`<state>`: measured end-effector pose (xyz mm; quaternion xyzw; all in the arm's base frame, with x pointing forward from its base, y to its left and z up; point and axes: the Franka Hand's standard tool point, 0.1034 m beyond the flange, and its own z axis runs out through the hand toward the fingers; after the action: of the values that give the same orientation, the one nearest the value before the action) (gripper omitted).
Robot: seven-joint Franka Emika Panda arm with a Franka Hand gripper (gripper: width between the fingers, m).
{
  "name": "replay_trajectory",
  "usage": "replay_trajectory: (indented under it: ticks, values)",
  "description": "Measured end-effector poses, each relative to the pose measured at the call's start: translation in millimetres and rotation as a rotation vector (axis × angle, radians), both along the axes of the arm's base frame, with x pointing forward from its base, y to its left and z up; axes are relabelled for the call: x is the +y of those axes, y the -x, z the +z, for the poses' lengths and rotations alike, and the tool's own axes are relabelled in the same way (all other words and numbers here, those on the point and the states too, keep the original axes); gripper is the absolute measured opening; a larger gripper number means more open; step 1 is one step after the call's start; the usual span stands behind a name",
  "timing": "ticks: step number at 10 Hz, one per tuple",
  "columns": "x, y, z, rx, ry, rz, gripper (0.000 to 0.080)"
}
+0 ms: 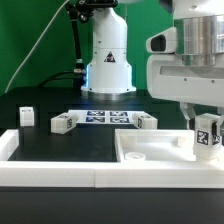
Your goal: Assemble one leg
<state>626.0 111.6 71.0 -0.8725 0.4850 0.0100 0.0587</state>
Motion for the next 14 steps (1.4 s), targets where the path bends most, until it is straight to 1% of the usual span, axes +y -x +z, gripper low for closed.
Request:
replay_trajectory:
  ticks: [1,2,4,5,6,8,10,11,14]
  values:
    - [-0.4,0.0,-0.1,0.002,-0.005,-0.06,0.029]
    - [-1.2,0.3,-0.3,0.02,-0.017,-0.219,0.0291]
    - [0.8,1.3,-0.3,0.049,-0.027,-0.467,0.0291]
    - [0.6,2.1,-0.7,0.065,-0.038,-0.672,0.0291]
    - [0.8,2.4,-0.8,0.066,-0.036,-0.718,0.0291]
    - [1.5,2.6,-0.6,0.087,-0.05,-0.985,0.0291]
    - [3.2,3.1,0.0,0.095,-0.066,-1.068,0.0291]
    - [3.9,3.3,0.1,0.089,-0.062,-1.077,0.0291]
    - [3.9,2.7,-0.1,0.093,-0.085,-1.117,0.0291]
